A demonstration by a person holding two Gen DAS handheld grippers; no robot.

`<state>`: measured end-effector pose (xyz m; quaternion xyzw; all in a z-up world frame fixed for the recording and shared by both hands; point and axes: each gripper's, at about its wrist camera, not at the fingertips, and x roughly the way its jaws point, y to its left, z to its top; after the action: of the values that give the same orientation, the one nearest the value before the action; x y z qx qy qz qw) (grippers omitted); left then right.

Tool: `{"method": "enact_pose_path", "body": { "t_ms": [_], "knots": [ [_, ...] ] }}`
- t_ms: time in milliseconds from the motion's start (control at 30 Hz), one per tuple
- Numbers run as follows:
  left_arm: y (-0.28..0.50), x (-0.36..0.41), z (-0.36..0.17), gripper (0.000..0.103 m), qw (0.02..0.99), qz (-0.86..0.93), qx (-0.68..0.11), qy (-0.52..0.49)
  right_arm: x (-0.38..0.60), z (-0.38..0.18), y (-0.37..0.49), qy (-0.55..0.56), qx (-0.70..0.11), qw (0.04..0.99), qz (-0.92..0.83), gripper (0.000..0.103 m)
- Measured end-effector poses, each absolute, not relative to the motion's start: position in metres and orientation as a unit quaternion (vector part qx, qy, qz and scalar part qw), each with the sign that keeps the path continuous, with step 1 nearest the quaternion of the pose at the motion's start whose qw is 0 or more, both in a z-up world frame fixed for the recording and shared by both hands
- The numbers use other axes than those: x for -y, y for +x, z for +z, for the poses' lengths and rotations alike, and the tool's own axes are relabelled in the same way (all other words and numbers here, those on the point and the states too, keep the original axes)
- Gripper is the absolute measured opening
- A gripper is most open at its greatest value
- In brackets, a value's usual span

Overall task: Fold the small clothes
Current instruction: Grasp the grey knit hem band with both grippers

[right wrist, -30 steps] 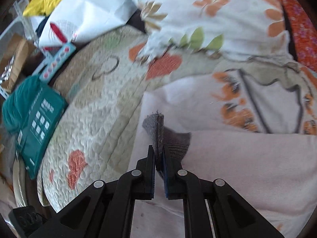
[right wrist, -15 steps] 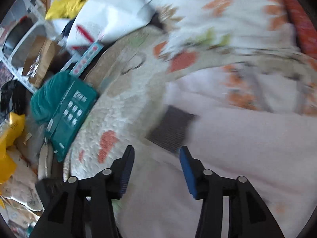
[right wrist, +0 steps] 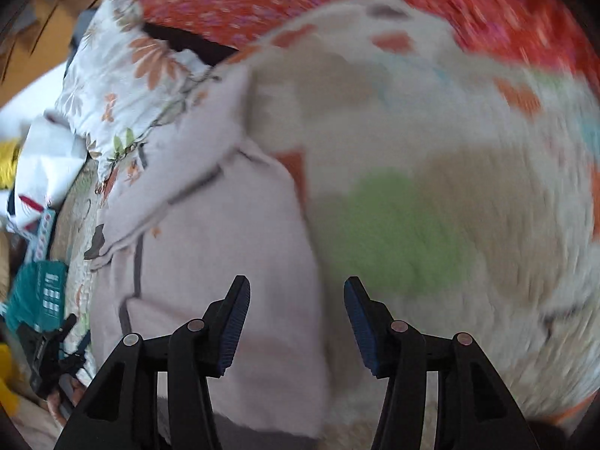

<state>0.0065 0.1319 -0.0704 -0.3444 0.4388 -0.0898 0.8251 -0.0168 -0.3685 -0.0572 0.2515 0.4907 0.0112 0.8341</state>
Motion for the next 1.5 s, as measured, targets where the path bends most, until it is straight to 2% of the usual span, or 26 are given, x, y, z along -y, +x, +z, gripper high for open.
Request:
{"method": "enact_pose_path", "body": {
  "t_ms": [133, 267, 367, 767, 1000, 1033, 1100, 1133, 1167, 1200, 1333, 1500],
  "knots": [
    [-0.016, -0.117, -0.072, 0.076, 0.833, -0.088, -0.448, -0.314, 0.368, -0.071, -0.041, 0.298, -0.463, 0.833, 0.057, 0.057],
    [-0.035, -0.123, -0.072, 0.058, 0.828, -0.086, -0.451, -0.322, 0.359, -0.081, -0.052, 0.344, -0.457, 0.812, 0.115, 0.058],
    [-0.044, -0.141, -0.081, 0.052, 0.805, -0.087, -0.452, -0.373, 0.348, -0.086, -0.054, 0.367, -0.459, 0.795, 0.152, 0.058],
    [-0.064, -0.124, -0.096, 0.051, 0.774, -0.133, -0.483, -0.387, 0.327, -0.11, -0.072, 0.443, -0.469, 0.732, 0.219, 0.058],
    [-0.074, -0.11, -0.097, 0.051, 0.78, -0.125, -0.487, -0.373, 0.305, -0.109, -0.095, 0.406, -0.48, 0.749, 0.21, 0.056],
    [-0.076, -0.109, -0.097, 0.051, 0.78, -0.121, -0.488, -0.373, 0.303, -0.109, -0.097, 0.401, -0.481, 0.752, 0.208, 0.054],
    [-0.08, -0.104, -0.096, 0.05, 0.785, -0.114, -0.493, -0.358, 0.297, -0.109, -0.104, 0.381, -0.486, 0.762, 0.197, 0.04],
    [-0.08, -0.102, -0.095, 0.035, 0.789, -0.105, -0.498, -0.343, 0.294, -0.108, -0.105, 0.365, -0.49, 0.77, 0.185, 0.027],
    [-0.078, -0.099, -0.093, 0.012, 0.794, -0.088, -0.509, -0.321, 0.293, -0.108, -0.106, 0.349, -0.495, 0.777, 0.173, 0.013],
    [-0.074, -0.098, -0.092, 0.007, 0.794, -0.08, -0.517, -0.311, 0.293, -0.108, -0.105, 0.339, -0.499, 0.781, 0.163, 0.009],
    [-0.075, -0.119, -0.075, 0.007, 0.792, -0.082, -0.5, -0.339, 0.299, -0.101, -0.101, 0.335, -0.502, 0.782, 0.155, 0.005],
    [-0.104, -0.134, -0.025, 0.006, 0.814, -0.108, -0.457, -0.343, 0.305, -0.07, -0.126, 0.343, -0.479, 0.782, 0.204, 0.005]
  ]
}}
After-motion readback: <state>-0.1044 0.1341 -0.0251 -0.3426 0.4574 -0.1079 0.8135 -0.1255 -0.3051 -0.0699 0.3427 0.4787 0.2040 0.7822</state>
